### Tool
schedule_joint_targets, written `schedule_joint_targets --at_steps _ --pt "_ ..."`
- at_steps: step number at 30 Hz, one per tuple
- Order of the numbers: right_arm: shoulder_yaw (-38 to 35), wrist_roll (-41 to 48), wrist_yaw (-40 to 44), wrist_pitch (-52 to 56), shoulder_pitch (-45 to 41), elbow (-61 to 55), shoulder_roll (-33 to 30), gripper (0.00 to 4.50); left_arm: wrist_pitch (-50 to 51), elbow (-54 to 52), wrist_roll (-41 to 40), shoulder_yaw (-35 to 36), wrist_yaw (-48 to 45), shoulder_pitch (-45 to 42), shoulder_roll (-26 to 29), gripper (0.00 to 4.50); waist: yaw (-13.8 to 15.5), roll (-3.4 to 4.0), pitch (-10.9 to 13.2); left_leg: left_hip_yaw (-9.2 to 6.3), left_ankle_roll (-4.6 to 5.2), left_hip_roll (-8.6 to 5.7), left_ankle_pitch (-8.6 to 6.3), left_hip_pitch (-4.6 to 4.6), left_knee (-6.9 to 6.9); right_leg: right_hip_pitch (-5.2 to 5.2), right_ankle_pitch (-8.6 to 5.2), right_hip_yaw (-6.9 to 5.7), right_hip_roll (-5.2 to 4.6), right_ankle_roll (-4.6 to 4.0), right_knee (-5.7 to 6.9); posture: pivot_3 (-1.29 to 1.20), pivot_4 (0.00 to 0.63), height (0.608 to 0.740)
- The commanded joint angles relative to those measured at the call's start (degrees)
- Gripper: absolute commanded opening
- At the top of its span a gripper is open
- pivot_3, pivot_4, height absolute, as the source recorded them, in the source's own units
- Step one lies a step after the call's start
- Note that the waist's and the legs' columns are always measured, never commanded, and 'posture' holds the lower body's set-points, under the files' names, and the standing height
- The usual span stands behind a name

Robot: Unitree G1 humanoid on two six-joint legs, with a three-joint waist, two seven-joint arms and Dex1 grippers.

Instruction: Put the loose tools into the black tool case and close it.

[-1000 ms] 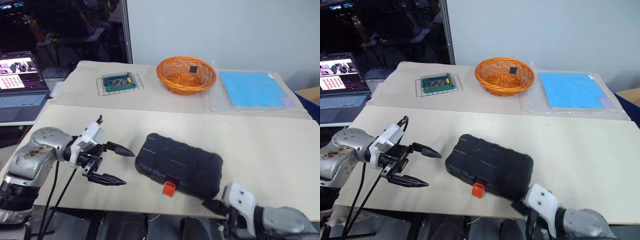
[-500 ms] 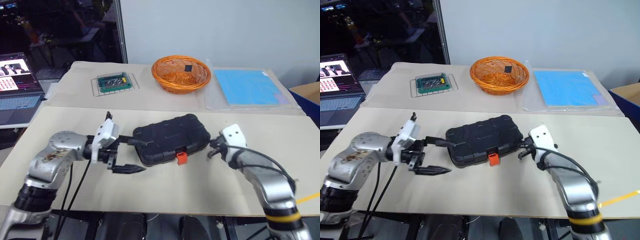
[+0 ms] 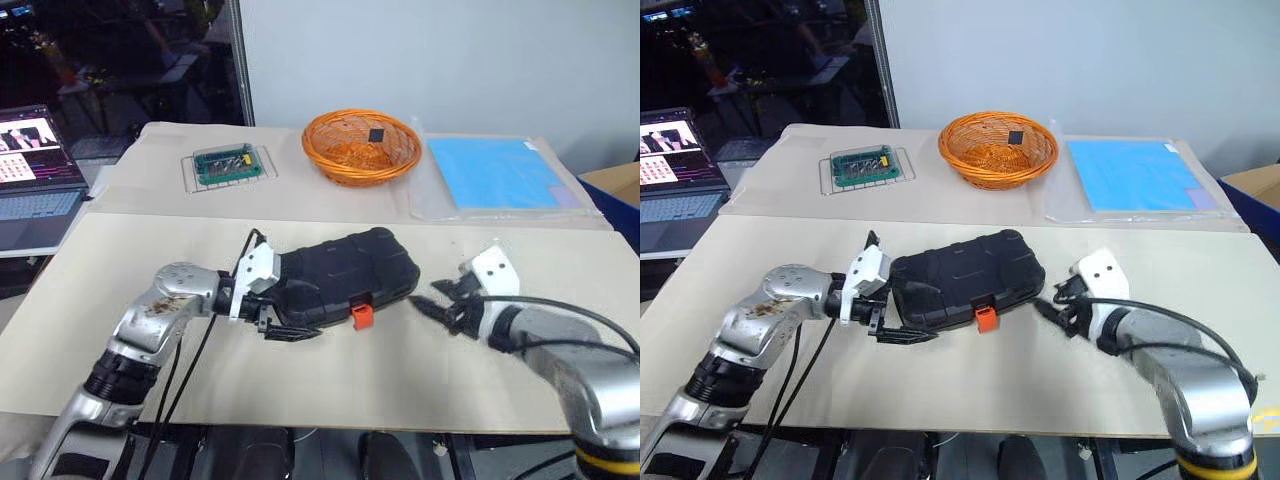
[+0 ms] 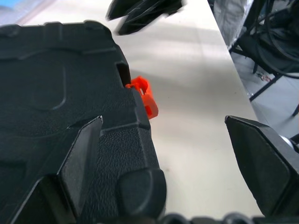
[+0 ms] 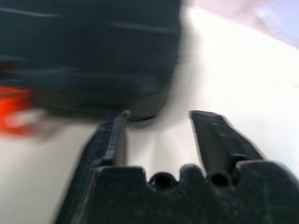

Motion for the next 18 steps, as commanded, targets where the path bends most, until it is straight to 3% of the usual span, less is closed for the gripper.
schedule_joint_targets --at_steps 1,5,13,16,17,18 --pt "5.0 0.5 -8.3 5.9 0.4 -6.3 7.3 4.15 -2.5 3.0 2.8 -2.2 -2.1 -1.1 0.3 4.50 -0.1 0.00 0.0 0.00 0.00 0.01 0.00 0.01 0.00 0.01 0.01 0.00 0.00 -0.01 0.01 0.00 0.150 0.740" --pt "10.7 -2.9 -16.3 7.9 -0.4 -6.4 14.1 4.15 -2.7 4.9 3.6 -3.0 -3.4 -1.9 -0.1 4.50 -0.2 0.04 0.0 0.00 -0.04 0.02 0.02 0.06 0.00 0.00 -0.03 0.02 -0.03 -0.25 -0.02 0.00 0.150 0.740" --pt "15.0 -7.8 -23.6 7.2 -0.8 -3.1 18.8 4.15 -2.9 5.1 4.0 -3.2 -5.0 -2.7 -0.2 4.50 -0.1 0.05 -0.1 0.00 -0.06 0.02 0.02 0.09 0.01 -0.07 0.03 0.01 -0.04 -0.18 -0.02 0.00 0.150 0.740" --pt "15.7 -8.0 -23.9 8.0 -0.5 -3.7 18.4 3.49 -3.0 5.3 4.2 -3.0 -5.1 -2.9 -0.3 4.50 -0.1 0.05 -0.1 0.00 -0.06 0.01 0.03 0.09 0.01 -0.05 0.04 0.02 -0.04 -0.14 -0.03 0.00 0.150 0.740" --pt "15.9 -8.1 -23.8 8.1 -0.4 -3.9 18.3 2.99 -3.2 5.5 4.3 -2.9 -5.2 -2.9 -0.3 4.50 -0.1 0.05 -0.1 0.00 -0.06 0.01 0.03 0.09 0.01 -0.05 0.04 0.02 -0.04 -0.14 -0.03 0.00 0.150 0.740" --pt "16.1 -8.1 -23.6 8.2 -0.4 -4.0 18.2 2.78 -3.3 5.6 4.4 -2.9 -5.2 -2.9 -0.3 4.50 -0.1 0.05 -0.1 0.00 -0.06 0.01 0.03 0.09 0.01 -0.05 0.04 0.02 -0.04 -0.14 -0.03 0.00 0.150 0.740"
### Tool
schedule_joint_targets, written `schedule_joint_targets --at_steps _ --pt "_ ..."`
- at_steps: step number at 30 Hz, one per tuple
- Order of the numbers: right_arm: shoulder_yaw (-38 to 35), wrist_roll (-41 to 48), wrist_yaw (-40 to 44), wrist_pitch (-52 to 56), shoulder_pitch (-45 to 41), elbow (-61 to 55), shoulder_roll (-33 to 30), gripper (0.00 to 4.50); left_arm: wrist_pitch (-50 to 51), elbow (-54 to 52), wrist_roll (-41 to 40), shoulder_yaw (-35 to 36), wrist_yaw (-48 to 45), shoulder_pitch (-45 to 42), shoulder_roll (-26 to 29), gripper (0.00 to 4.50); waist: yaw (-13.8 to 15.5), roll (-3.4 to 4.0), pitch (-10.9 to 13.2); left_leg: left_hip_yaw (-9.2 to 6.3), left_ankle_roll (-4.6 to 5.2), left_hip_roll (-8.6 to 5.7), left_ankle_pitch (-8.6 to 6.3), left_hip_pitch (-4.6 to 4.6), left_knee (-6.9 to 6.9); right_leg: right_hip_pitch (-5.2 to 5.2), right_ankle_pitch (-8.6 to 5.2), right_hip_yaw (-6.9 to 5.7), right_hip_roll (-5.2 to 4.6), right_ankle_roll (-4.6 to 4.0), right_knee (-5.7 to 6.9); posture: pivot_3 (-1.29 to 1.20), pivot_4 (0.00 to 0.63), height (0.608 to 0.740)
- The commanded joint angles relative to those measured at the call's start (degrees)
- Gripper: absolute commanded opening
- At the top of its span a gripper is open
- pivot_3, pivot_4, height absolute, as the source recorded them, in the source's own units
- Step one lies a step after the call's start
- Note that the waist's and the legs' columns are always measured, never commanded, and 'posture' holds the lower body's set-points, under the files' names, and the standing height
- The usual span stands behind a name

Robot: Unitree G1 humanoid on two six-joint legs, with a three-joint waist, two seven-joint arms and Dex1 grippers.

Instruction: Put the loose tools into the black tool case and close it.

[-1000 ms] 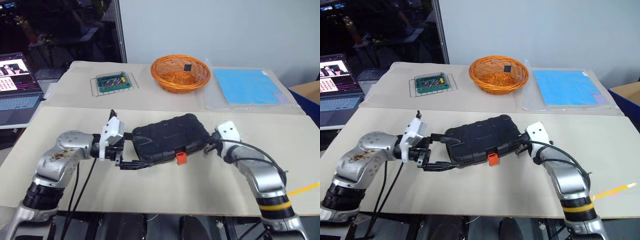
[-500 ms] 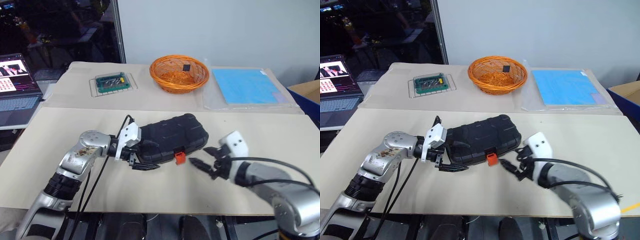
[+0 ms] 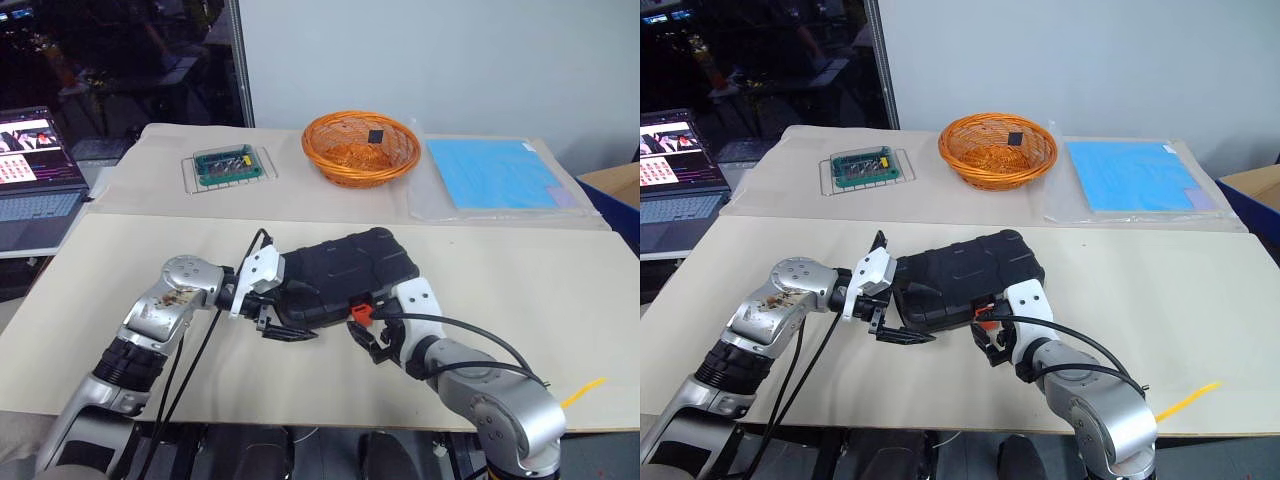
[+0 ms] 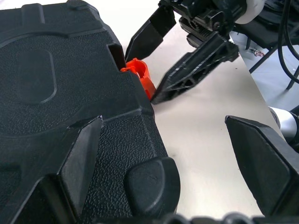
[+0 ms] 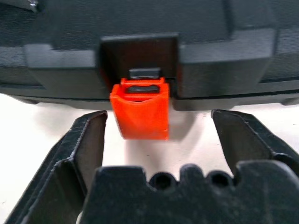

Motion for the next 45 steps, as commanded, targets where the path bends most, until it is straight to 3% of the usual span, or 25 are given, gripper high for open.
schedule_joint_targets --at_steps 1,8,14,28,37,44,45 --pt "0.4 0.0 0.0 0.1 -0.3 -2.2 -0.3 2.78 0.0 1.4 1.7 -1.2 -0.3 0.0 0.0 4.50 0.0 0.00 0.0 0.00 0.00 0.01 0.00 0.00 0.00 0.00 0.00 -0.01 0.00 0.00 0.00 0.00 0.150 0.740" --pt "0.2 1.2 2.2 1.0 -0.6 -3.1 -1.2 2.78 0.4 0.5 1.4 -0.7 0.4 0.7 -0.1 4.50 0.0 0.00 0.0 0.00 0.00 0.01 0.00 0.00 0.00 0.00 -0.02 -0.02 0.00 -0.01 -0.01 0.00 0.150 0.740" --pt "0.8 0.3 3.2 -0.7 -0.9 -2.2 -2.0 1.16 0.4 0.2 1.4 -0.4 0.6 1.2 0.3 4.50 0.0 0.00 0.0 -0.01 0.00 0.02 0.00 0.00 0.00 -0.01 -0.05 -0.02 0.00 -0.06 -0.03 0.00 0.150 0.740" --pt "2.1 -0.3 5.5 -3.4 -2.7 -5.1 -6.7 1.15 0.5 0.1 1.4 -0.7 1.1 1.6 -0.2 4.50 0.0 0.00 0.0 0.00 -0.01 0.05 -0.01 -0.01 0.00 -0.01 -0.08 -0.02 0.00 -0.11 -0.05 0.00 0.150 0.740" --pt "1.8 0.5 6.0 -5.0 -2.9 -4.6 -5.6 1.15 0.5 0.1 1.6 -1.0 1.2 1.7 -0.6 4.50 0.2 0.00 0.0 0.00 -0.01 0.04 -0.01 -0.04 -0.01 -0.01 -0.13 -0.01 0.00 -0.19 -0.08 0.00 0.150 0.740" --pt "1.4 -0.5 5.5 -7.2 -4.6 2.2 -3.4 1.15 0.4 0.1 1.8 -1.4 1.4 1.8 -1.1 4.50 0.0 0.00 0.0 0.00 -0.01 0.08 -0.01 -0.03 0.00 -0.01 -0.16 -0.03 0.00 -0.25 -0.09 0.00 0.150 0.740" --pt "1.5 -0.4 5.9 -7.2 -4.7 2.0 -3.9 2.16 0.5 0.2 1.8 -1.3 1.6 1.8 -1.1 4.50 0.0 0.00 0.0 0.00 -0.02 0.10 -0.01 -0.03 -0.01 -0.02 -0.16 -0.05 0.00 -0.25 -0.09 0.00 0.150 0.740"
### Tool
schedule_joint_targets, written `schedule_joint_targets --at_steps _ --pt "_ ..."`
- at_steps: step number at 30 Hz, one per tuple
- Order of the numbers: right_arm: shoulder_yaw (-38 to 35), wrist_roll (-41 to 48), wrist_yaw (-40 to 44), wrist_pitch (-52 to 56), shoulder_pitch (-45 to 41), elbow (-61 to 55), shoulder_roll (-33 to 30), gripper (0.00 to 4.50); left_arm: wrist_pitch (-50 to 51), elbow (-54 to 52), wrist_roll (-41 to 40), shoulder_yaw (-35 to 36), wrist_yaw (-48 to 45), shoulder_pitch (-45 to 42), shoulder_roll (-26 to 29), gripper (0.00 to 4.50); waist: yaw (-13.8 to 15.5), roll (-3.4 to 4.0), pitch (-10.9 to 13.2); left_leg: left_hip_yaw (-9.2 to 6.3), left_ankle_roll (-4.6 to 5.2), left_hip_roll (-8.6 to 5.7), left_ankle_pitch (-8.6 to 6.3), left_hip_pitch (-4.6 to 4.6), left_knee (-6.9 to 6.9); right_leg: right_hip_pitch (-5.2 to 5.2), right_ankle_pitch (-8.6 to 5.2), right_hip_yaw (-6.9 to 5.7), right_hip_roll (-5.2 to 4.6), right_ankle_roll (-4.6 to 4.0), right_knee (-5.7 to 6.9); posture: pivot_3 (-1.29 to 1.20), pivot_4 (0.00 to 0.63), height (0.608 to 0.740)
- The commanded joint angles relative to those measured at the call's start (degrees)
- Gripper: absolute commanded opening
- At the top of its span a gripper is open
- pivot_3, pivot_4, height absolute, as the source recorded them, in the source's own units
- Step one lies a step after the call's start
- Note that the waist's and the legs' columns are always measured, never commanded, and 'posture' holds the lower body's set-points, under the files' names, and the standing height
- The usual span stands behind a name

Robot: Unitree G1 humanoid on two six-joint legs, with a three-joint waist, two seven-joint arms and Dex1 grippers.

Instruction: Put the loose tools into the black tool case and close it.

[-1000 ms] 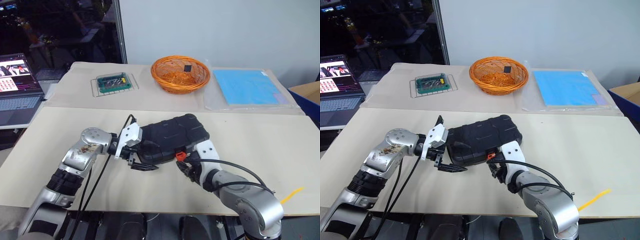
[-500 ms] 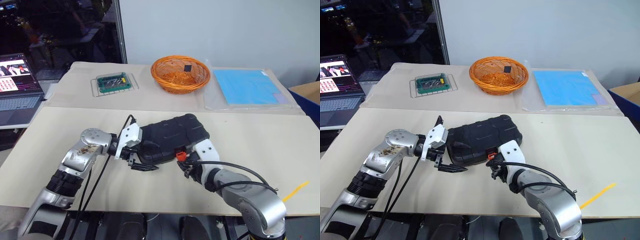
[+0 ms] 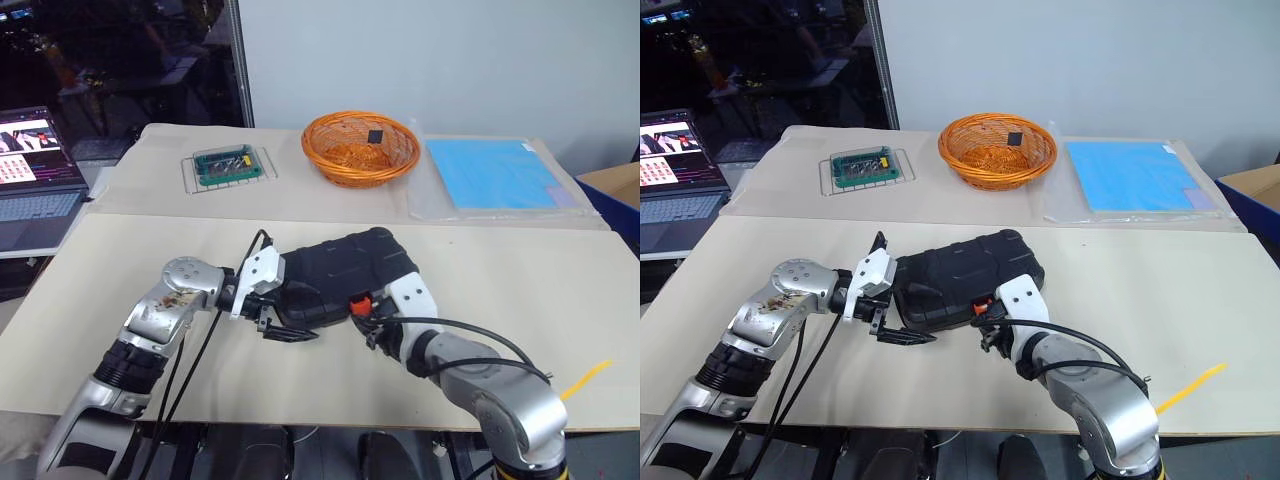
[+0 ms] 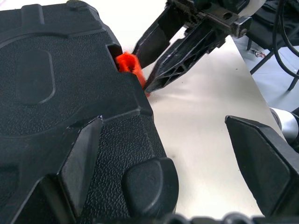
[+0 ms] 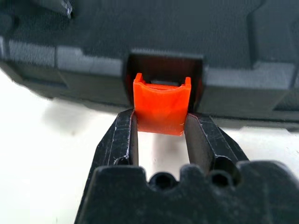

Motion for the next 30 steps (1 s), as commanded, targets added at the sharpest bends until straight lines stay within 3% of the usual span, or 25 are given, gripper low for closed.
schedule_joint_targets --at_steps 1,3,8,11,18,24,30 --pt "-0.8 0.3 1.1 -2.6 -1.8 -1.5 -0.9 2.34 0.6 0.7 1.5 -1.6 0.4 0.9 -0.5 4.50 -0.1 0.00 0.0 0.00 0.00 0.00 0.00 0.00 0.00 0.00 0.00 0.00 0.00 0.00 0.00 0.00 0.150 0.740" --pt "-2.0 1.8 2.9 -1.3 -0.7 -4.2 -2.7 3.14 0.6 1.0 1.6 -1.5 0.7 0.8 -0.6 4.50 0.0 0.00 0.0 0.00 -0.01 0.01 0.00 0.00 0.00 0.01 0.01 0.01 0.00 -0.01 0.00 0.00 0.150 0.740" --pt "-7.2 6.2 7.2 1.6 2.8 -9.5 -6.6 3.14 1.0 1.4 1.5 -1.2 1.4 0.8 -1.0 4.50 0.4 0.00 0.0 0.00 0.00 0.00 -0.01 -0.01 0.00 0.03 0.00 0.00 0.00 0.00 -0.03 0.00 0.150 0.740" --pt "-9.0 7.9 7.8 2.5 3.6 -8.5 -5.9 2.42 1.0 1.9 1.7 -1.1 1.6 0.7 -1.2 4.50 0.5 0.00 0.0 0.00 0.00 0.03 -0.01 -0.01 -0.02 0.07 0.00 -0.02 0.00 0.02 -0.07 0.00 0.150 0.740" --pt "-5.4 4.2 4.6 -1.9 -1.0 2.4 -2.9 0.03 0.4 2.8 2.1 -1.1 1.9 0.5 -1.5 4.50 0.3 0.00 0.0 0.04 -0.37 0.10 -0.23 0.00 -0.02 0.02 0.00 -0.03 0.00 -0.02 -0.09 0.00 0.150 0.740" --pt "-4.7 2.8 4.0 -5.6 -3.6 7.1 -2.1 0.03 0.3 2.8 2.2 -1.1 2.1 0.5 -1.6 4.50 0.2 0.00 0.0 0.07 -0.26 0.11 -0.16 0.02 -0.02 0.03 0.07 -0.05 0.01 -0.09 -0.10 0.00 0.150 0.740" --pt "-7.9 7.8 9.7 -5.2 2.3 -1.4 -6.4 0.03 0.1 3.0 2.2 -0.9 2.6 0.9 -1.7 4.50 0.4 0.00 0.0 0.09 -0.05 0.11 -0.04 -0.02 -0.02 0.07 0.06 -0.04 0.02 -0.07 -0.08 0.00 0.150 0.740"
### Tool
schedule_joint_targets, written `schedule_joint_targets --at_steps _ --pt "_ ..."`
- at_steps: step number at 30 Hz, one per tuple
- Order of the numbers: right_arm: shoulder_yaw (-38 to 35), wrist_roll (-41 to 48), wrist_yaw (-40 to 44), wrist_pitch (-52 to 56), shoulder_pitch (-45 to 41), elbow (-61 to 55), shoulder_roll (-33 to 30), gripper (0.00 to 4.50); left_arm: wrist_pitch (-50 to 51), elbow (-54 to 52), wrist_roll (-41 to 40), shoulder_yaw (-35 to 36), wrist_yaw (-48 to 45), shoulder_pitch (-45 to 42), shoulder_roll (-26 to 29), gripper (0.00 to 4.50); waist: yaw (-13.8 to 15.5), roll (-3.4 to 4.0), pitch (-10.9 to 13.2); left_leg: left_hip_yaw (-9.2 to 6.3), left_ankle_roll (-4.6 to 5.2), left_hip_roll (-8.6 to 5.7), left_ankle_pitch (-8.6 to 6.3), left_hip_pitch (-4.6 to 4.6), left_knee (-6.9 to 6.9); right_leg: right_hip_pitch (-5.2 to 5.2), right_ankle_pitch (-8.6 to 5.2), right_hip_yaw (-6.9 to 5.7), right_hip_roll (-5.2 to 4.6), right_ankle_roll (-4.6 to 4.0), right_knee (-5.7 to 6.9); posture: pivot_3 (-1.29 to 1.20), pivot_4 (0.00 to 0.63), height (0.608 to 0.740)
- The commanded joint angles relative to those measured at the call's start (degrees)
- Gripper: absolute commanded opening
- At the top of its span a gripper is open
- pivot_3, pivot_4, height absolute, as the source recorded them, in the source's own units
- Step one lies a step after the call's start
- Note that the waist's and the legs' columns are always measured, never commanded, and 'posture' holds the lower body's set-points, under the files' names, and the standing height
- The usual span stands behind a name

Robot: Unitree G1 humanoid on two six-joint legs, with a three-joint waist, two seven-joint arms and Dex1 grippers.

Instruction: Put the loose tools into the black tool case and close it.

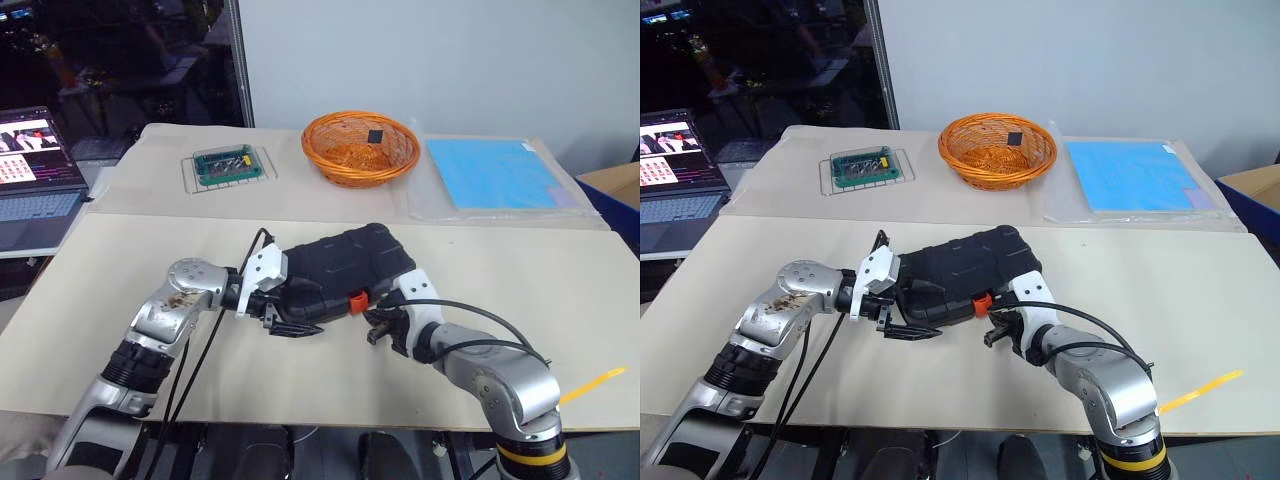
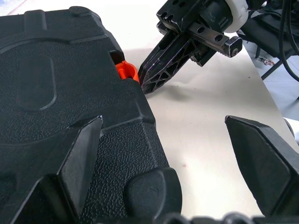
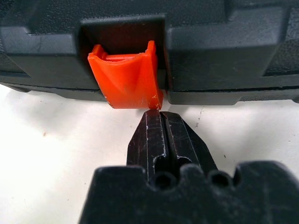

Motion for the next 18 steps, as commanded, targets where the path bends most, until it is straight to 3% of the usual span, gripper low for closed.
schedule_joint_targets --at_steps 1,7,11,18 --pt "-3.7 4.9 5.6 -2.9 3.7 -9.1 -3.0 0.03 0.5 1.8 2.0 -1.2 0.6 1.3 0.1 4.50 0.1 0.00 0.0 0.00 0.01 0.00 0.01 0.00 0.00 0.01 -0.01 0.00 0.00 0.01 -0.01 0.00 0.150 0.740" --pt "-5.7 6.4 5.8 -7.9 3.3 -8.4 -0.9 0.03 0.2 2.0 2.1 -1.2 0.6 1.7 0.1 4.50 0.1 -0.01 0.0 -0.01 -0.33 0.06 -0.21 -0.02 -0.02 0.01 -0.05 0.00 0.00 0.05 -0.08 0.00 0.150 0.740" --pt "-3.4 2.3 2.4 -13.2 -0.2 -3.1 1.7 0.03 0.1 2.1 2.2 -1.2 0.8 1.7 0.1 4.50 0.0 0.00 0.0 -0.01 -0.37 0.12 -0.23 0.01 -0.02 -0.06 -0.04 -0.05 0.00 0.04 -0.21 0.00 0.150 0.740" --pt "2.7 -3.3 2.1 -18.9 1.0 3.8 0.4 0.03 0.0 1.9 2.3 -0.9 1.1 2.3 0.3 4.50 0.1 0.02 0.0 0.01 -0.08 0.07 -0.09 0.02 -0.11 -0.01 0.14 -0.07 0.01 0.15 -0.45 0.00 0.150 0.740"
